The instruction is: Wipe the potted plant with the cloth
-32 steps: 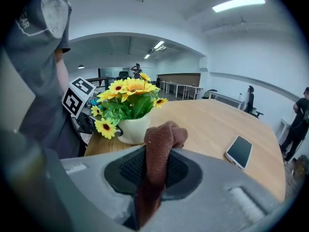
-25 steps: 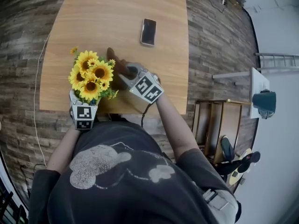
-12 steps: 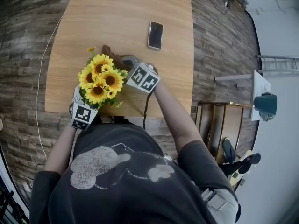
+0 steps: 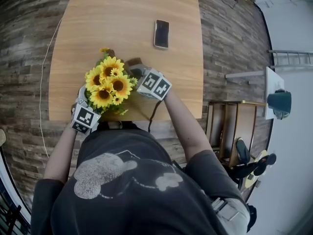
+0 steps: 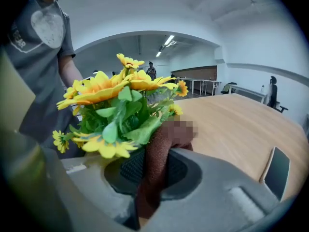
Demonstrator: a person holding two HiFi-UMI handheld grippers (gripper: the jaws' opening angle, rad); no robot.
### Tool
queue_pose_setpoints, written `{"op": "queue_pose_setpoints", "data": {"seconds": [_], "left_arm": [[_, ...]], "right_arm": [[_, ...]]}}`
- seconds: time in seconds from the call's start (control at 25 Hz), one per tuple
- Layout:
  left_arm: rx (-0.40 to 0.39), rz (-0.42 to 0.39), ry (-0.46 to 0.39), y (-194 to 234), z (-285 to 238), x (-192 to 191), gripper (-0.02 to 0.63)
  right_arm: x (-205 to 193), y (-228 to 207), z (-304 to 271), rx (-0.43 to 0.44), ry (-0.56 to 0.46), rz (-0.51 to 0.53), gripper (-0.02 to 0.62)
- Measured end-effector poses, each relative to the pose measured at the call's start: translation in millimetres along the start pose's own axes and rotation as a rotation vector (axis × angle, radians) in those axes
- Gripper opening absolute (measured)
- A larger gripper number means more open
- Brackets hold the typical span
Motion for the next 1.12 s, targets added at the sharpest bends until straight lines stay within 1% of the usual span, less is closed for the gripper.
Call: {"op": "queue_pose_setpoints", "data": {"seconds": [0.12, 0.24, 0.4, 0.52, 0.88, 1.04, 1.12], "left_arm": [[-0.024, -0.02, 0.003, 4, -1, 2, 0.512], [-0.04, -0.045, 0.018, 9, -2, 5, 0.512], [-0.071, -0.035, 0.015, 13, -7, 2, 0.514], [-0.087, -0.046, 0.016, 18, -11, 4, 0.514], [-0.142, -0.076, 0.01, 27, -21, 8, 0.514], [-0.156, -0.078, -0.002, 29, -24, 9, 0.514], [-0.149, -0.061, -0.008, 30, -25, 8, 0.514]], "right_arm": [[-9, 13, 7, 0.004, -0.002, -0.028, 0.054], [-18, 24, 13, -0.009, -0.006, -0.058, 0.054], [-24, 43, 20, -0.03, -0.031, -0.11, 0.054], [-29, 58, 21, -0.034, -0.032, -0.13, 0.054], [-25, 93, 12, -0.031, -0.041, -0.144, 0.054], [-26, 98, 5, -0.055, -0.062, -0.175, 0.054], [-27, 99, 5, -0.079, -0.075, -0.199, 0.054]]}}
Point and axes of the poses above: the fingertips, and each gripper's own axes: z backward along the fingers, y to its left, x out of its top, the point moved 8 cm from there along z, backward along the fingers, and after that the axes turned 3 degrees about x, right-handed, at the moved point
